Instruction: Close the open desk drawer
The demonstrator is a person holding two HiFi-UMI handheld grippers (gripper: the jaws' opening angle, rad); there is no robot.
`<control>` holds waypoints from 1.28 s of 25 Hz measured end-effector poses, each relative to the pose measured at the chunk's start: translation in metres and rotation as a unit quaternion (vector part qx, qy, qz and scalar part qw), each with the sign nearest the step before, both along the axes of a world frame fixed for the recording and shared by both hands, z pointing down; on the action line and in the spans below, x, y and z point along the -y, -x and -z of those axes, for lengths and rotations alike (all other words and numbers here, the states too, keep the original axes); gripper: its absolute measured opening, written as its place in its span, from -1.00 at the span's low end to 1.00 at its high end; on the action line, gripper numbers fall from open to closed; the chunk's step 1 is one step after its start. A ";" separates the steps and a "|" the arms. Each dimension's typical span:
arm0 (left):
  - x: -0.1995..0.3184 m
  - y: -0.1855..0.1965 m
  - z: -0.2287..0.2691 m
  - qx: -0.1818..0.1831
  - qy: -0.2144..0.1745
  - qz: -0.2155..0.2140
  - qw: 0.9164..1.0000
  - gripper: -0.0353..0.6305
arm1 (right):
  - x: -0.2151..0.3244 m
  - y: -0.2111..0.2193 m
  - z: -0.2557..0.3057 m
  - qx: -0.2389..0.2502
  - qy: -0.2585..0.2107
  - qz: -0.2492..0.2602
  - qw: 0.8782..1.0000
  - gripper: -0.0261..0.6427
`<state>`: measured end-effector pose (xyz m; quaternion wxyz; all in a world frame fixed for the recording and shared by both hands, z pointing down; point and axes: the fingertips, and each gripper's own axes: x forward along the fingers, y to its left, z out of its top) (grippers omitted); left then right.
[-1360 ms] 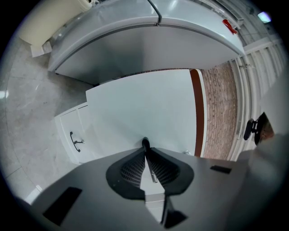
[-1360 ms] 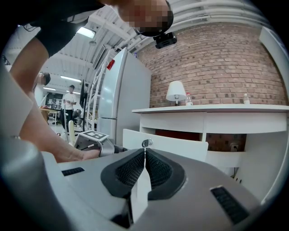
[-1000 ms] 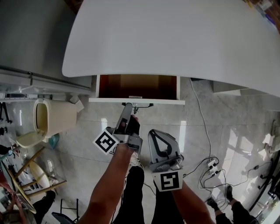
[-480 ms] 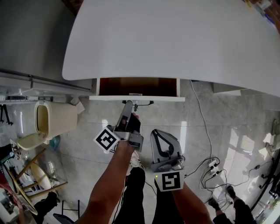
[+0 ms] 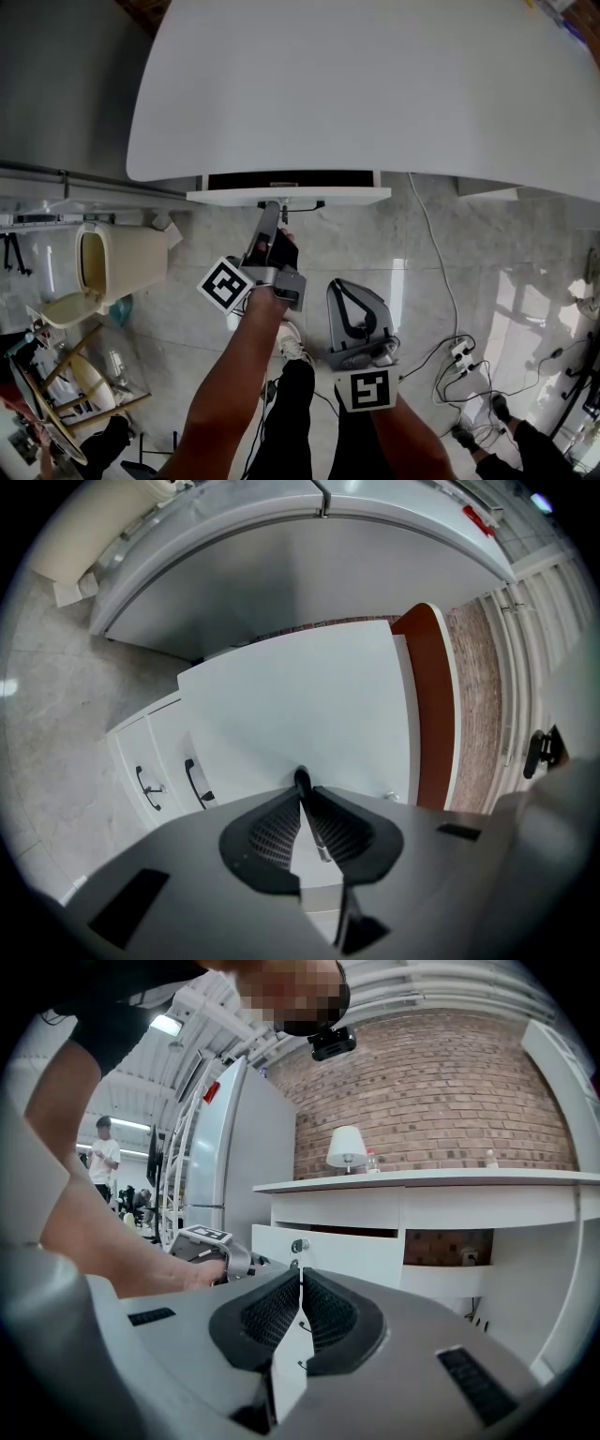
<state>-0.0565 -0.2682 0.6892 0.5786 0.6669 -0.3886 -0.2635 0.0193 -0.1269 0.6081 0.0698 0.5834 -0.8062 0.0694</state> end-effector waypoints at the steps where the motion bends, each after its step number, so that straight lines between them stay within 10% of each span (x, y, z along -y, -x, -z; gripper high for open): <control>1: 0.002 0.000 0.000 0.004 -0.001 0.001 1.000 -0.75 | 0.000 -0.001 0.000 0.000 0.000 -0.001 1.000 -0.83; 32: 0.058 -0.011 0.003 0.010 -0.003 0.020 1.000 -0.74 | 0.010 -0.021 -0.007 0.016 0.017 -0.009 1.000 -0.83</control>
